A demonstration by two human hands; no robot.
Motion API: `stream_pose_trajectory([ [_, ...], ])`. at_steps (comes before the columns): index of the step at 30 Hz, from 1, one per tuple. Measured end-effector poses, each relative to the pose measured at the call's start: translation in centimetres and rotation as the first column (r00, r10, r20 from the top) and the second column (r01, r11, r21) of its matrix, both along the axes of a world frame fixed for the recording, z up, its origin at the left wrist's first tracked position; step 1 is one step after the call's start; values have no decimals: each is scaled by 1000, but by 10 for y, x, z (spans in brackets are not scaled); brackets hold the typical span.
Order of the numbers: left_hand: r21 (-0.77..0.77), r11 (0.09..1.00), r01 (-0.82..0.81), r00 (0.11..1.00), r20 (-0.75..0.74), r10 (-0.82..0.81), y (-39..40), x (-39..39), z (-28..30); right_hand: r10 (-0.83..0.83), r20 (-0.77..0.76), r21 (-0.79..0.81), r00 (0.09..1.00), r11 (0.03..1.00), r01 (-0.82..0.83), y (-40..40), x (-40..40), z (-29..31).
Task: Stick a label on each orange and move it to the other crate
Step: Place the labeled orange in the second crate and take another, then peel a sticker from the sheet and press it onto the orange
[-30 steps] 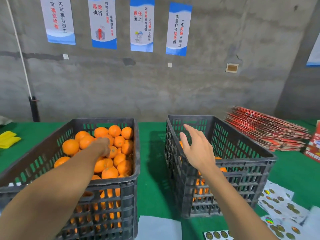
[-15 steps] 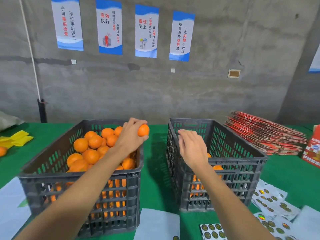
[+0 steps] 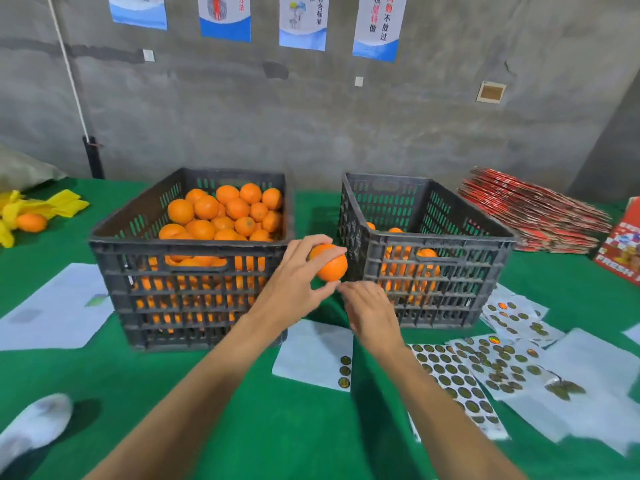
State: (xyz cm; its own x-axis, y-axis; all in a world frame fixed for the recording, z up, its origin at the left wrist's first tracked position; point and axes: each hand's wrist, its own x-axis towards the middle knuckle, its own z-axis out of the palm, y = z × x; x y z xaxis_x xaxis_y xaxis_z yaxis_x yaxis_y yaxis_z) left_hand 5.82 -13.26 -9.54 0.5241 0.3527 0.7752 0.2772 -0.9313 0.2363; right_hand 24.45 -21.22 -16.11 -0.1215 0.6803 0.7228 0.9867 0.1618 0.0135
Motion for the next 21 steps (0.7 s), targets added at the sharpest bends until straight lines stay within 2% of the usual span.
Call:
stream_pose_trajectory([
  [2, -220, 975, 46, 999, 9, -45, -18, 3, -34, -28, -66, -118, 997, 993, 21, -11, 1, -13],
  [3, -377, 924, 69, 998, 28, -63, -26, 4, -52, -66, -120, -223, 991, 974, 38, -16, 1, -19],
  [5, -647, 761, 53, 999, 42, -34, -35, 7, -85, -158, -222, -469, 962, 882, 37, -23, 1, -34],
  [7, -768, 640, -18, 1000, 1, 29, -37, 10, -114, -213, -247, -624, 945, 781, 13, -31, 1, -50],
  [10, -838, 542, -70, 996, -32, 78, -39, 12, -145, -265, -305, -680, 915, 733, -14, -44, 0, -73],
  [14, -890, 456, -8, 991, 55, 125, -38, 13, -165, -296, -333, -684, 895, 730, -13, -48, 1, -92],
  [21, -882, 468, 47, 977, 139, 163, -40, 8, -178, -266, -371, -536, 890, 844, 29, -42, 2, -102],
])
